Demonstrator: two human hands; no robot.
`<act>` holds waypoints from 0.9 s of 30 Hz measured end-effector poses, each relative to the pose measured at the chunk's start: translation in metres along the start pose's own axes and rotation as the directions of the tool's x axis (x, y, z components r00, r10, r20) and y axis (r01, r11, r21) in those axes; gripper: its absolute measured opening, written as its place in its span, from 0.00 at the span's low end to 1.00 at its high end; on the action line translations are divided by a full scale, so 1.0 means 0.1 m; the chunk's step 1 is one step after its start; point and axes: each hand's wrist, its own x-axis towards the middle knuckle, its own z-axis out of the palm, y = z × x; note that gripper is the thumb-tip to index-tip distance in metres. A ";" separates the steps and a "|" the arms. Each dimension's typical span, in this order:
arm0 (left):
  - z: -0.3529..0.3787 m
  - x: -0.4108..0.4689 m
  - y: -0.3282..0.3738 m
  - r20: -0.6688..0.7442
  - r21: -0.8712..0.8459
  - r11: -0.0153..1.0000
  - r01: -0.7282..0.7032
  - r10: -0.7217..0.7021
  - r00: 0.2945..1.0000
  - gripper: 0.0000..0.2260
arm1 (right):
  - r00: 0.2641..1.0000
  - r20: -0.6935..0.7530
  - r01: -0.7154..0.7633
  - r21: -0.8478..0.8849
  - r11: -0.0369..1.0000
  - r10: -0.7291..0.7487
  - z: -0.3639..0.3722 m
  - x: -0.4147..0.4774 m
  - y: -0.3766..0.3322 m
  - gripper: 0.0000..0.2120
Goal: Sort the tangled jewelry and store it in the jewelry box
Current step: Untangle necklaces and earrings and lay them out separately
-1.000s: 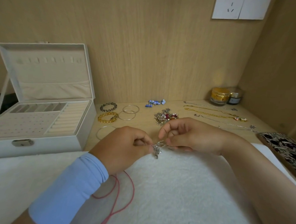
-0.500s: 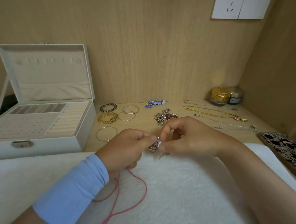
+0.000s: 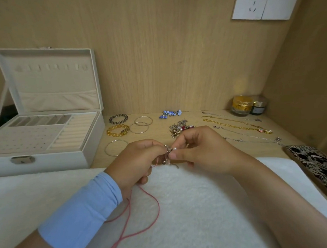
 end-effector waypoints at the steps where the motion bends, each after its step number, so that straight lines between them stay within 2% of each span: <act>1: 0.01 0.01 0.00 -0.035 0.020 0.999 -0.025 0.026 0.999 0.09 | 1.000 -0.004 -0.008 0.004 1.000 0.008 -0.01 0.00 0.01 0.06; 5: 0.01 0.00 0.02 -0.019 0.061 0.994 -0.087 0.088 0.996 0.10 | 0.999 0.048 -0.012 0.013 1.000 0.011 -0.05 -0.05 -0.03 0.08; 7: 0.00 -0.01 0.04 0.033 0.070 0.991 -0.112 0.110 0.993 0.11 | 1.000 0.023 -0.004 0.138 0.990 0.001 -0.07 -0.05 -0.07 0.05; 9: -0.03 -0.02 0.05 0.075 0.128 0.977 -0.173 0.165 0.983 0.11 | 0.998 0.050 -0.042 0.232 0.972 0.031 -0.09 -0.05 -0.09 0.10; 11: -0.07 -0.03 0.05 0.102 0.219 0.943 -0.250 0.233 0.967 0.08 | 0.996 0.087 -0.015 0.174 0.985 -0.001 -0.08 -0.05 -0.08 0.12; 15: -0.13 0.01 0.05 0.122 0.308 0.894 -0.326 0.302 0.945 0.08 | 0.999 0.042 0.009 0.047 0.999 -0.011 -0.11 -0.04 -0.05 0.05; 18: -0.18 0.00 0.08 0.161 0.287 0.888 -0.359 0.325 0.932 0.08 | 0.997 0.071 -0.028 0.161 0.986 0.017 -0.12 -0.04 -0.06 0.03; 20: -0.22 0.00 0.10 0.211 0.275 0.871 -0.407 0.358 0.909 0.04 | 0.991 0.130 -0.058 0.259 0.964 0.024 -0.09 -0.04 -0.07 0.09; 22: -0.26 0.02 0.10 0.213 0.320 0.840 -0.438 0.387 0.897 0.03 | 0.988 0.156 -0.036 0.211 0.977 0.003 -0.07 -0.04 -0.08 0.12; 24: -0.29 0.02 0.12 0.196 0.382 0.808 -0.447 0.402 0.894 0.01 | 0.991 0.132 -0.008 0.156 0.988 -0.012 -0.06 -0.04 -0.11 0.09; 27: -0.31 0.01 0.15 0.196 0.413 0.790 -0.452 0.407 0.892 0.05 | 0.995 0.094 0.004 0.132 0.991 -0.016 -0.06 -0.03 -0.12 0.04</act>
